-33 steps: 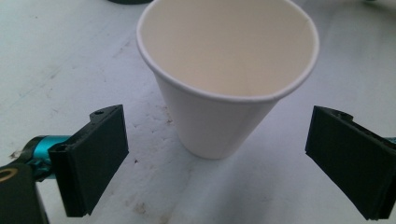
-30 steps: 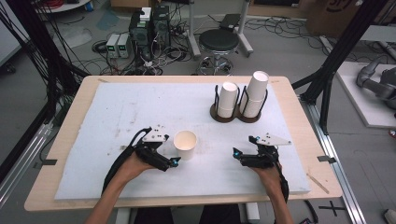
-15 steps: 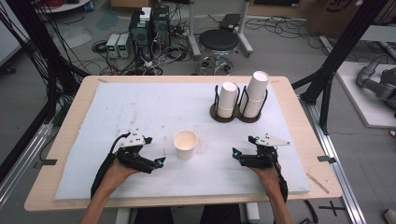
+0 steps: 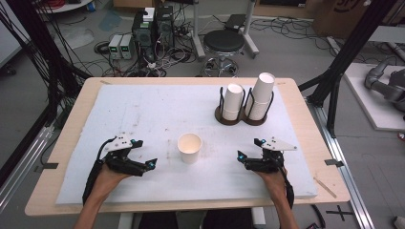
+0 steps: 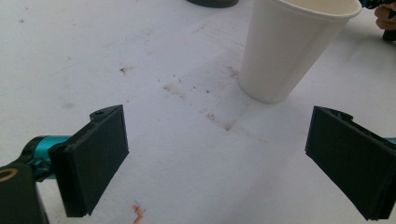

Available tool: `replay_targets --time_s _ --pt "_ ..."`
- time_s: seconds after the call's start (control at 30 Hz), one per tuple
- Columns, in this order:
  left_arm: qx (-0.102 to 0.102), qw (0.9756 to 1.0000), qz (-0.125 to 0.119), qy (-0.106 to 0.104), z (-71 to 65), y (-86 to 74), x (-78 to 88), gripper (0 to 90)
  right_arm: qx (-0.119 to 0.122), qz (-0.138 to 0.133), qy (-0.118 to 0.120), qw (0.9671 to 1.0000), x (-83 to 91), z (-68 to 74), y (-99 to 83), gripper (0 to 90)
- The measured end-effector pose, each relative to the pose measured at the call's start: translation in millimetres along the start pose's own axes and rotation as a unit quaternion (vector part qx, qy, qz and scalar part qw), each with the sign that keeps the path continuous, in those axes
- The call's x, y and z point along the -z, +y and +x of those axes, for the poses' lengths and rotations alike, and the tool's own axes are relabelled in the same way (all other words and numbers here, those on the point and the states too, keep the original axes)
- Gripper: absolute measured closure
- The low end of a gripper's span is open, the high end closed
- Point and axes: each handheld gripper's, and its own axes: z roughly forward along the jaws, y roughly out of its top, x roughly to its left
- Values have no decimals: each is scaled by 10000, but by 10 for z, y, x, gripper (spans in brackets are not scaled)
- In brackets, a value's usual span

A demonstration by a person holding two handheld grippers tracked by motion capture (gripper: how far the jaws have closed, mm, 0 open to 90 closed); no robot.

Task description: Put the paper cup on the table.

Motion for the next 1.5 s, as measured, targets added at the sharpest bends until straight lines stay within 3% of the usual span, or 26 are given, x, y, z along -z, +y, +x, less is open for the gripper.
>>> replay_targets --time_s 0.33,0.73,1.03,1.5 --pt "57 10000 -72 -23 65 -36 31 59 -131 -62 -18 9999 19 -23 -23 142" --pt "90 9996 -172 -193 94 -84 85 59 -74 -141 90 9998 31 -28 -30 142" --pt "211 9990 -352 -154 136 -138 138 59 -82 -154 99 9998 40 -24 -37 142" --pt "270 9988 -389 -129 164 -182 160 59 -29 -195 115 9997 44 -18 -44 142"
